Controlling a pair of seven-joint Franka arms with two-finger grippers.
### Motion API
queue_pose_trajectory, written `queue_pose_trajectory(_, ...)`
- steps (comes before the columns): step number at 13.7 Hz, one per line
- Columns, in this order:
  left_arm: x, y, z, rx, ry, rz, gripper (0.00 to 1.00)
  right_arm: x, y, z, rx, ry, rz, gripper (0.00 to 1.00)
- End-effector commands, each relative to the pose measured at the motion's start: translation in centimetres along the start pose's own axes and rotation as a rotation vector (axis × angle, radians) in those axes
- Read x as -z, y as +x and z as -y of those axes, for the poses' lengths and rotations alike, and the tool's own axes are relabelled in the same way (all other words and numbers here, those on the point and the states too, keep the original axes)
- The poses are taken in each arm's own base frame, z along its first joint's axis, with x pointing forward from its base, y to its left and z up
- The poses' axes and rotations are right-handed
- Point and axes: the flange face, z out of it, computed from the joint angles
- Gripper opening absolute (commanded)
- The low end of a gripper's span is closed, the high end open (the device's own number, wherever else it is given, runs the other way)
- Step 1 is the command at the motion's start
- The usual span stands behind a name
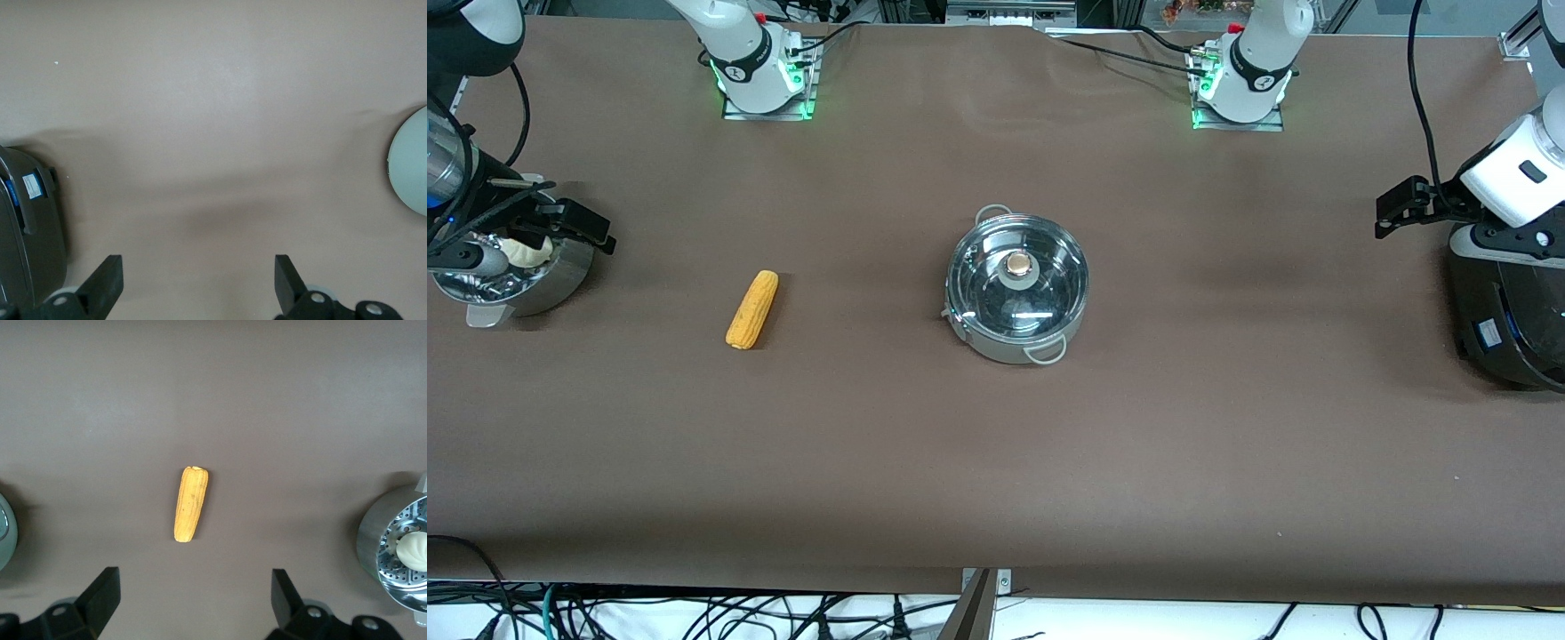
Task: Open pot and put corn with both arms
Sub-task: 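Move the left gripper over the glass lid knob of the pot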
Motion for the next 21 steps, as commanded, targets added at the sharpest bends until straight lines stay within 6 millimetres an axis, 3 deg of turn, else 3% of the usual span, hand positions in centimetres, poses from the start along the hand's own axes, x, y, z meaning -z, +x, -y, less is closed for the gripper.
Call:
queue_pose_trajectory(1, 0.9, -0.4, 0.1, -0.006, 0.020, 0.001, 1.00, 0.7, -0.5, 0.0, -0.011, -0.014, 0.002, 1.00)
queue_pose_trajectory(10, 0.7, -0.6, -0.1, -0.009, 0.015, 0.019, 1.00, 0.7, -0.5, -0.1, -0.006, -0.032, -0.001, 1.00)
queue_pose_trajectory(14, 0.7, -0.6, -1.4, -0.030, 0.012, 0.027, 1.00, 0.7, -0.5, -0.1, -0.006, -0.032, -0.001, 1.00)
queue_pose_trajectory(19, -0.4, -0.1, -5.7, -0.123, -0.001, 0.059, 1.00, 0.5, -0.5, -0.2, -0.009, -0.033, 0.004, 1.00)
queue_pose_trajectory(21, -0.4, -0.2, -9.8, -0.179, 0.004, 0.060, 1.00, 0.6, -0.5, -0.2, -0.007, -0.033, 0.002, 1.00)
